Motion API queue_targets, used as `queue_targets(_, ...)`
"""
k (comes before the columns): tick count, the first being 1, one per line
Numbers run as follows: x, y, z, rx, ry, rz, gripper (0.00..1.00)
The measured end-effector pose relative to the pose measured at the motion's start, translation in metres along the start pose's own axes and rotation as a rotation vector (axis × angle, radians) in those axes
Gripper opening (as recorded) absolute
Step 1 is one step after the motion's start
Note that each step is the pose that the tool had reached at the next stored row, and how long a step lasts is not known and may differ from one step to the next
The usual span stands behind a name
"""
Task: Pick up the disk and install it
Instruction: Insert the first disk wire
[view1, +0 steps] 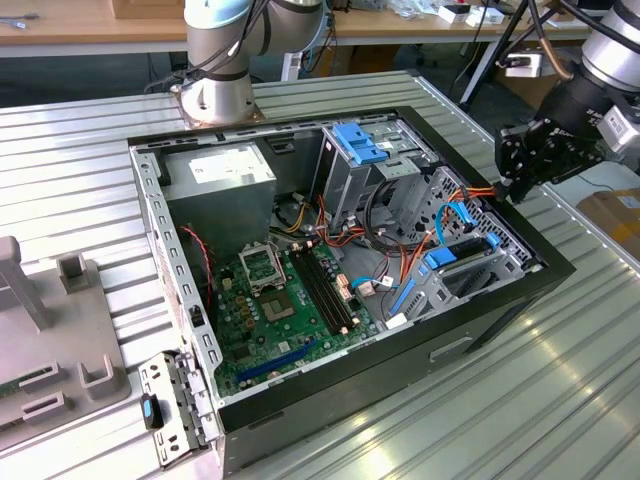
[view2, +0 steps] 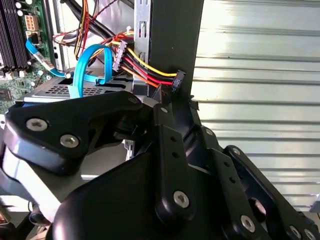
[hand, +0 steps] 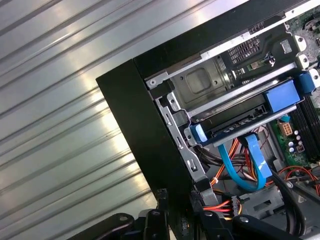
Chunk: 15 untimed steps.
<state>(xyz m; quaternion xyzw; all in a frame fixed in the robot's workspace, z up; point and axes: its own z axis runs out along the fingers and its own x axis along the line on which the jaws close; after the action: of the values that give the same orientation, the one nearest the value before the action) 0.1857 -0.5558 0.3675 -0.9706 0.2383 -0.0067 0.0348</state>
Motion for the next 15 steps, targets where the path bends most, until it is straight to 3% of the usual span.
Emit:
queue_targets(4,-0.0002,0.0001,0.0000,-0.0003,-0.0063,-0.089,0.29)
queue_targets(15,-0.0019,-0.0029,0.0003,-0.0003,-0.0069,-0.096,0.29)
